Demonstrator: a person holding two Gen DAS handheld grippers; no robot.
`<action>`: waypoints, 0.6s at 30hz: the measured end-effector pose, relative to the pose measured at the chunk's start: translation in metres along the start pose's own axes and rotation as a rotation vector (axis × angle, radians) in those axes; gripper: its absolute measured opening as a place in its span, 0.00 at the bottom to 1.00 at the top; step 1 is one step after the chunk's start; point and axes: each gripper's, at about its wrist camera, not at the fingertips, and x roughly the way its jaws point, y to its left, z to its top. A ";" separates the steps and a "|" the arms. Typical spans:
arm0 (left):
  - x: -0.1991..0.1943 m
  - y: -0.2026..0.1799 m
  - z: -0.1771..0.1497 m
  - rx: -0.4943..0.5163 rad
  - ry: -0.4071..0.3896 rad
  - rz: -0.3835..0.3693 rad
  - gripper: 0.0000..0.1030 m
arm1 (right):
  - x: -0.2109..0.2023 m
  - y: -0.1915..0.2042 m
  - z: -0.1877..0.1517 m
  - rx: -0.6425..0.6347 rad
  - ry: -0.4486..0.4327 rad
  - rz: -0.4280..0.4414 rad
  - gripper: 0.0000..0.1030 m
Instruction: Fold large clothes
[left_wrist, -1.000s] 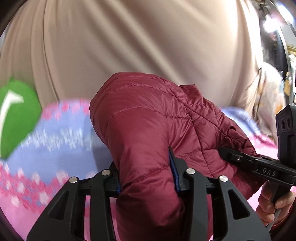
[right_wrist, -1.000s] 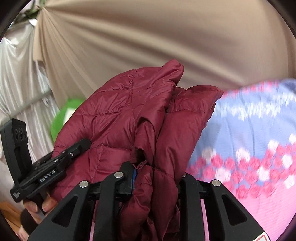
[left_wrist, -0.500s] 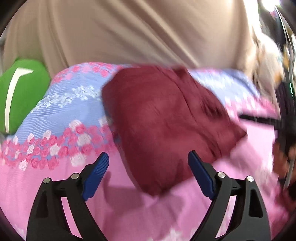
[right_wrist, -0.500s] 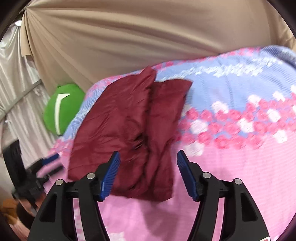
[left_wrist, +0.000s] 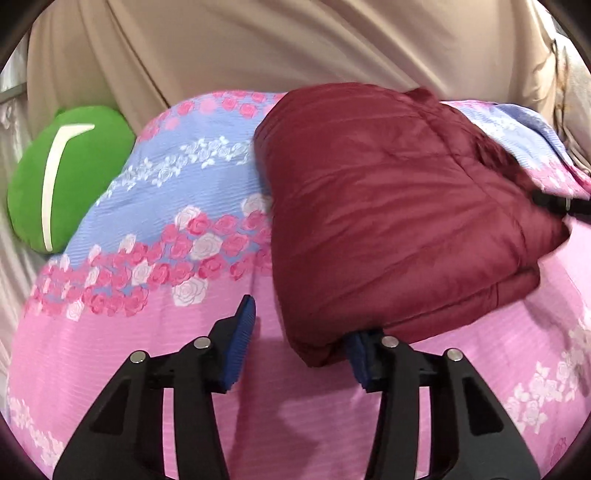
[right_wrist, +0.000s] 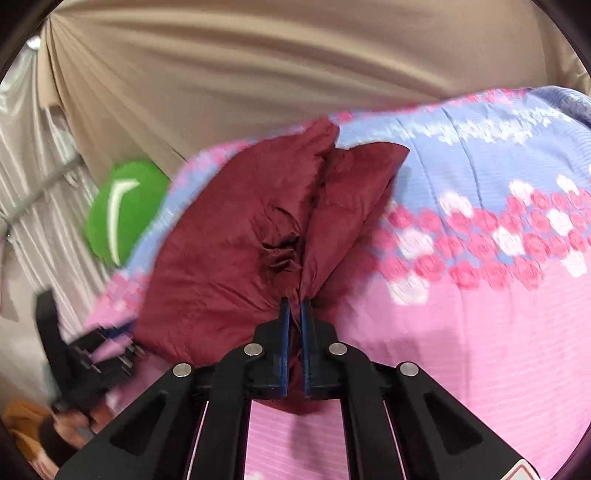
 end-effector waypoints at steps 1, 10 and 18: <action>0.007 0.001 -0.002 -0.008 0.024 -0.009 0.44 | 0.013 -0.004 -0.006 -0.007 0.044 -0.031 0.03; -0.043 0.015 -0.007 -0.027 -0.041 -0.078 0.45 | -0.007 -0.010 -0.002 -0.010 0.040 -0.110 0.12; -0.057 0.006 0.055 -0.071 -0.168 -0.062 0.70 | 0.028 0.021 0.078 -0.030 0.014 0.006 0.63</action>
